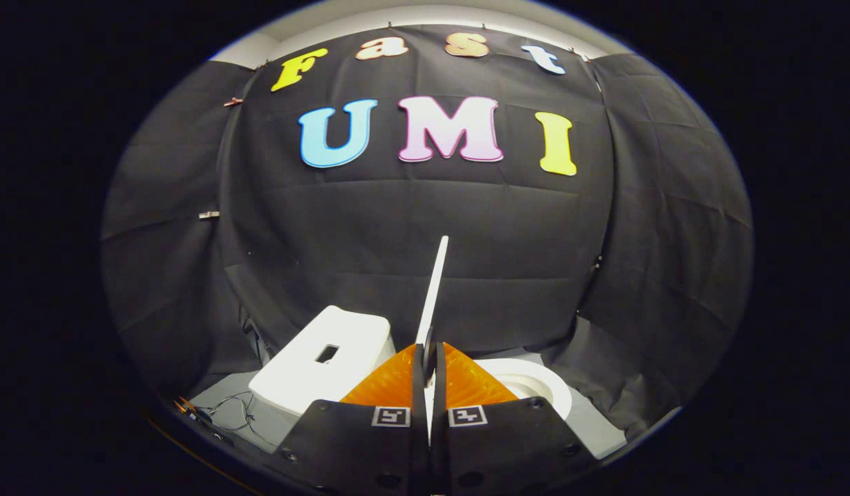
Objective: Open the toilet lid.
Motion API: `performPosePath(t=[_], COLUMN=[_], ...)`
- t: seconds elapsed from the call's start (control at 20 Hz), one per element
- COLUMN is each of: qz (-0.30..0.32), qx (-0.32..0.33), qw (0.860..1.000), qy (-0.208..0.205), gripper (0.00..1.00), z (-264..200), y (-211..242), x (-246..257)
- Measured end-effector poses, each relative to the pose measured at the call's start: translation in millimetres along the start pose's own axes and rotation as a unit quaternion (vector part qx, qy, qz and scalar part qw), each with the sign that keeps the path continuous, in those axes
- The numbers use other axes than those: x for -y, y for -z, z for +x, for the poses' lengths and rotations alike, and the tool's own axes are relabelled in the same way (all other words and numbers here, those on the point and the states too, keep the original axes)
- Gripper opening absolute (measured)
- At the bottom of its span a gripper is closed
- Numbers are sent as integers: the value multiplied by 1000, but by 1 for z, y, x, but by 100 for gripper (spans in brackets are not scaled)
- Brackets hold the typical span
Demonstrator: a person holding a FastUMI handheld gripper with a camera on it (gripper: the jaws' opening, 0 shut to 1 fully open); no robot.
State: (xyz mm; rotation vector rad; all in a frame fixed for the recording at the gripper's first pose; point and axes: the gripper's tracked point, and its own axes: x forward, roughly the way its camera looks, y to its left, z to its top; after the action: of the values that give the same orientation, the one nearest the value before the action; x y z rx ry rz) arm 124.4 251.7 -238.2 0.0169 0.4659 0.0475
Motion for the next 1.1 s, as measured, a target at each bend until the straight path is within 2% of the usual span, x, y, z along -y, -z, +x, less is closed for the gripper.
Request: performPosePath(t=[0.7, 0.95, 1.1], qz=[-62, -94, -89], qx=[-2, 1, -1], qw=[996, 993, 993], qy=[-64, -70, -77], gripper=[6, 6, 6], z=[7, 9, 7], y=[-2, 1, 0], x=[-102, -126, -131])
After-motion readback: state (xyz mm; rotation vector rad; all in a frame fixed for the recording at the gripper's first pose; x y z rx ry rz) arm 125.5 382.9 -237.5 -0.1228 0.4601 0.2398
